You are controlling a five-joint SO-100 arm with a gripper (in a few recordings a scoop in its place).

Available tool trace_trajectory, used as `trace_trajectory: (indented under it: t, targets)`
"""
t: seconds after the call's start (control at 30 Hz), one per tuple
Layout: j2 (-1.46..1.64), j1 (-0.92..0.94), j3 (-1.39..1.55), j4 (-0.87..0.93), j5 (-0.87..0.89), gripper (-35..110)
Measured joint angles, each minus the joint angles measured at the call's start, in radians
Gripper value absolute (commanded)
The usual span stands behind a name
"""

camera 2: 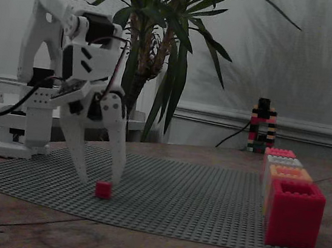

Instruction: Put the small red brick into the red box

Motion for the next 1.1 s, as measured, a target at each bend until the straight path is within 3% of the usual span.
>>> trace_trajectory:
  t: [0.3,0.47,0.73,1.1]
  targets:
    - [-0.023,-0.002,0.0,-0.032,0.006,2]
    - [-0.023,-0.002,0.0,-0.037,0.009,0]
    - [-0.023,-0.002,0.0,-0.037,0.009,20]
    - [-0.023,-0.009,0.0,0.032,0.009,25]
